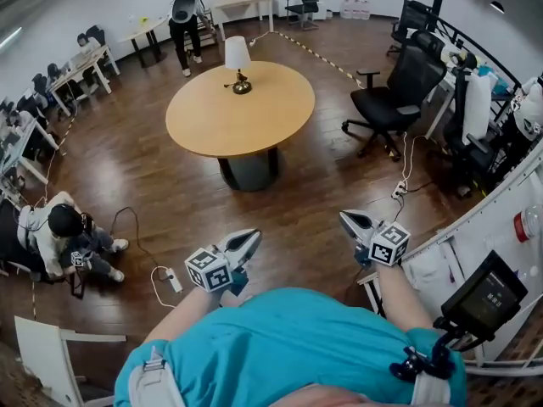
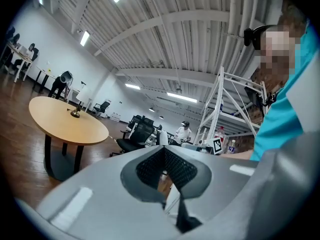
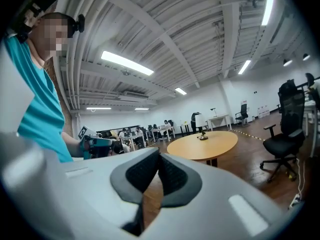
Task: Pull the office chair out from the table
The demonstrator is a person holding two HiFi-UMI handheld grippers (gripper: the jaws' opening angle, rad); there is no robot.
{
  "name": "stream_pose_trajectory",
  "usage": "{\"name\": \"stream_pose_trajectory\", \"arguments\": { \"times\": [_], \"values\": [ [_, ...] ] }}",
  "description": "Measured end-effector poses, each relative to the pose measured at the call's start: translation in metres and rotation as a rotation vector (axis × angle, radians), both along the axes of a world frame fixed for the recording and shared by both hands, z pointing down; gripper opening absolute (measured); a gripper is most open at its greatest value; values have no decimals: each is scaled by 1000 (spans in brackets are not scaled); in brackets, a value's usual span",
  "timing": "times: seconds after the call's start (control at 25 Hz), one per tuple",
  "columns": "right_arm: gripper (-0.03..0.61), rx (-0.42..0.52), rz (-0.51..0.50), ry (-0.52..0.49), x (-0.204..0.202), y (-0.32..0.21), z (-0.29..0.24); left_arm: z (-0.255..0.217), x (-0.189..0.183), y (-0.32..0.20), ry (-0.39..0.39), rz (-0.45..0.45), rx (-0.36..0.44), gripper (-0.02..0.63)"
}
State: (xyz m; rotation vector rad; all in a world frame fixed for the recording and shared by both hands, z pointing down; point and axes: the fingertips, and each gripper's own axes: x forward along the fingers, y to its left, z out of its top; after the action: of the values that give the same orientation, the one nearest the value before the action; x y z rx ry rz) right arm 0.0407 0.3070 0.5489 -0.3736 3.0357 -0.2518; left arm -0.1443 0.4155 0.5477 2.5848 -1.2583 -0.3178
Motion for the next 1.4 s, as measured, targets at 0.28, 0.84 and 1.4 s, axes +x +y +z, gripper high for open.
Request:
{"name": "stream_pose_trajectory", "arguments": {
  "times": [0.28, 0.84, 1.4],
  "values": [
    [3, 15, -42, 11, -35, 43, -18, -29, -39, 52, 20, -58, 46, 26],
    [3, -28, -147, -54, -192, 130, -33, -29, -202, 178, -29, -213, 66, 26],
    [3, 15, -137, -21, -173, 110, -44, -44, -194, 172, 31, -261, 83, 26]
  ]
}}
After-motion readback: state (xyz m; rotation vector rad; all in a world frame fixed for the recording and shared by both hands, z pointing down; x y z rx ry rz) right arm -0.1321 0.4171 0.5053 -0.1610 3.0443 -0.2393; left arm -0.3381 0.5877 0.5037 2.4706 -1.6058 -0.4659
